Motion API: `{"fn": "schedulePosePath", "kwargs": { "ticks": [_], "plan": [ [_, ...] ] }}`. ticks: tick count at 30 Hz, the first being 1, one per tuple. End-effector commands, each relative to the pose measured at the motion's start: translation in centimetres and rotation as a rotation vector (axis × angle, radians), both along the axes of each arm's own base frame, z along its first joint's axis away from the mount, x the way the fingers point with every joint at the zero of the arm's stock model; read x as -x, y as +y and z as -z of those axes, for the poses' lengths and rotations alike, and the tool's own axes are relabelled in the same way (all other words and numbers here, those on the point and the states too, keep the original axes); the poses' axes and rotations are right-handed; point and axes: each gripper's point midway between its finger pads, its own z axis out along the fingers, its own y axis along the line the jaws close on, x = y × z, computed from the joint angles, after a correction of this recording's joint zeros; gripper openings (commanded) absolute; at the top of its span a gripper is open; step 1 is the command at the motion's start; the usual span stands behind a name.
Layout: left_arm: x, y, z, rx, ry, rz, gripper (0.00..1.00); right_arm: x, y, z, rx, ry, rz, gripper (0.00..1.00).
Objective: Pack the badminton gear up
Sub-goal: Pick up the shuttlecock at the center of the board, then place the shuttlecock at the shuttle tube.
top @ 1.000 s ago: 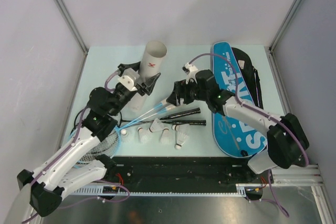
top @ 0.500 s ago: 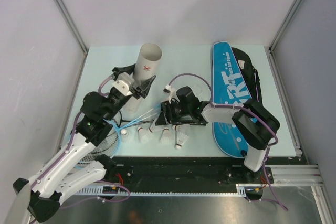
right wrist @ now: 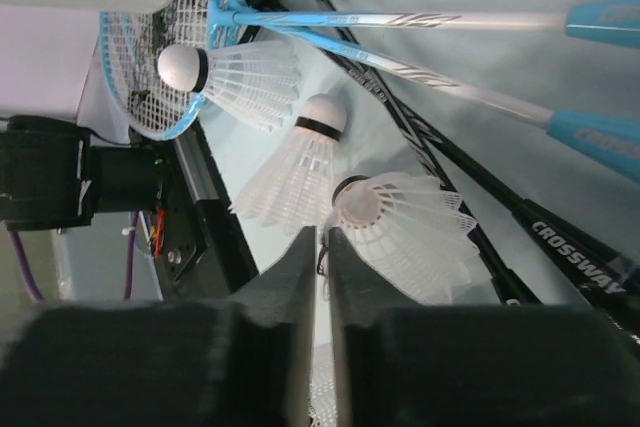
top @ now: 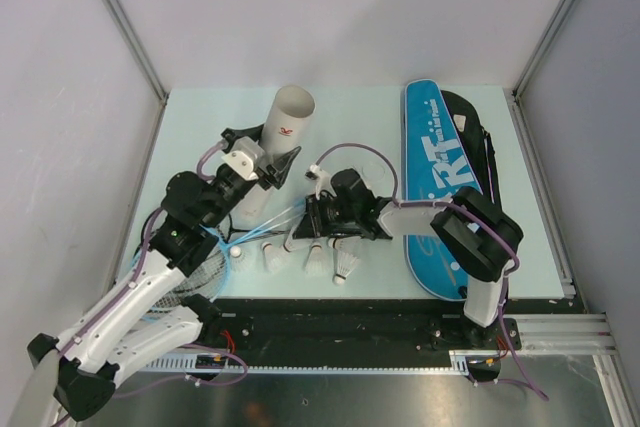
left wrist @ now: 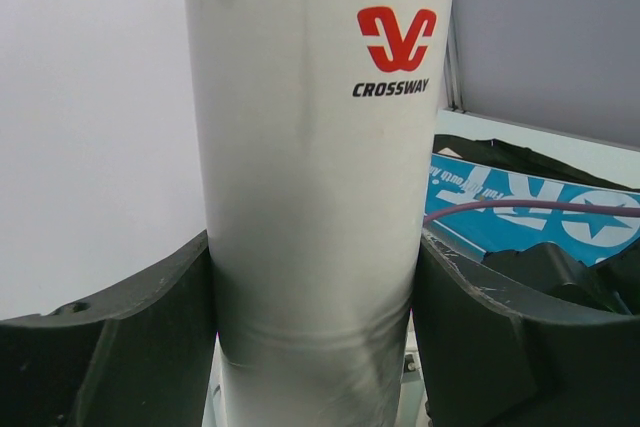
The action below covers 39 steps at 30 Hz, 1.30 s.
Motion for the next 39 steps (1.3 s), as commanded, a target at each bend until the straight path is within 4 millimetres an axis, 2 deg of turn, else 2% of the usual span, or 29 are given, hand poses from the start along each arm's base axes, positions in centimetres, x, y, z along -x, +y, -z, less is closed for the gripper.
{"fn": "schedulePosePath", "kwargs": {
  "ticks": [1, 2, 3, 4, 5, 6, 7, 8, 9, 10, 11, 12, 14, 16, 19, 21, 25, 27, 31, 36, 39],
  "plan": [
    [0.2, 0.0, -1.7, 0.013, -0.070, 0.005, 0.36, -1.8, 0.0, -2.0, -0.020, -0.078, 0.046, 0.06],
    [0.2, 0.0, -1.6, 0.013, -0.067, 0.004, 0.37, -2.5, -0.6, -2.8, -0.019, -0.096, 0.068, 0.00],
    [0.1, -0.1, -1.4, 0.008, -0.065, 0.002, 0.36, -3.1, -1.1, -5.8, -0.051, -0.152, 0.086, 0.00],
    [-0.2, -0.2, -1.1, -0.001, -0.059, -0.001, 0.36, -3.7, -2.3, -6.4, -0.019, -0.156, 0.121, 0.00],
    [-0.3, -0.3, -0.9, -0.005, -0.055, -0.001, 0.36, -4.4, -3.0, -8.4, -0.029, -0.189, 0.148, 0.00],
    [-0.5, -0.4, -0.7, -0.014, -0.053, -0.001, 0.36, -5.4, -4.8, -11.7, -0.057, -0.244, 0.193, 0.00],
    [-0.8, -0.6, -0.1, -0.031, -0.045, -0.002, 0.36, -5.7, -6.6, -12.4, -0.016, -0.260, 0.223, 0.00],
    [-0.9, -0.8, 0.2, -0.044, -0.041, 0.001, 0.36, -6.2, -8.0, -13.8, -0.009, -0.292, 0.255, 0.00],
    [-1.0, -1.0, 0.5, -0.057, -0.038, 0.008, 0.36, -6.7, -10.6, -16.8, -0.019, -0.348, 0.318, 0.00],
    [-1.3, -1.2, 1.0, -0.084, -0.041, 0.011, 0.36, -6.9, -12.8, -16.4, 0.069, -0.379, 0.350, 0.00],
    [-1.2, -1.6, 1.4, -0.116, -0.037, 0.031, 0.36, -7.1, -14.4, -17.3, 0.107, -0.419, 0.384, 0.00],
    [-1.1, -1.8, 1.8, -0.142, -0.040, 0.045, 0.36, -6.4, -16.2, -19.8, 0.125, -0.472, 0.416, 0.00],
    [-1.5, -1.9, 2.6, -0.198, -0.045, 0.037, 0.36, -5.7, -17.8, -22.4, 0.138, -0.568, 0.430, 0.00],
    [-1.9, -1.6, 3.0, -0.247, -0.063, 0.014, 0.35, -4.2, -18.8, -26.9, 0.074, -0.643, 0.441, 0.00],
    [-1.8, -1.9, 4.0, -0.315, -0.071, 0.035, 0.34, -2.5, -19.6, -31.8, 0.005, -0.733, 0.447, 0.00],
    [-1.6, -2.2, 4.5, -0.347, -0.085, 0.057, 0.34, -1.3, -19.6, -34.1, -0.039, -0.775, 0.417, 0.00],
    [-1.0, -2.9, 5.8, -0.399, -0.076, 0.120, 0.35, -0.6, -19.0, -35.0, -0.035, -0.798, 0.359, 0.00],
    [-0.9, -3.2, 6.3, -0.414, -0.069, 0.142, 0.35, -0.5, -17.9, -34.7, -0.023, -0.794, 0.324, 0.00],
    [-1.1, -3.3, 7.2, -0.441, -0.045, 0.147, 0.35, 0.4, -16.4, -35.5, -0.052, -0.799, 0.285, 0.00],
    [-0.4, -3.8, 7.2, -0.437, -0.054, 0.189, 0.35, 0.4, -14.0, -34.4, -0.071, -0.748, 0.224, 0.00],
    [0.2, -4.0, 7.2, -0.432, -0.058, 0.216, 0.35, -0.5, -12.3, -33.9, -0.100, -0.701, 0.219, 0.00]
  ]
}}
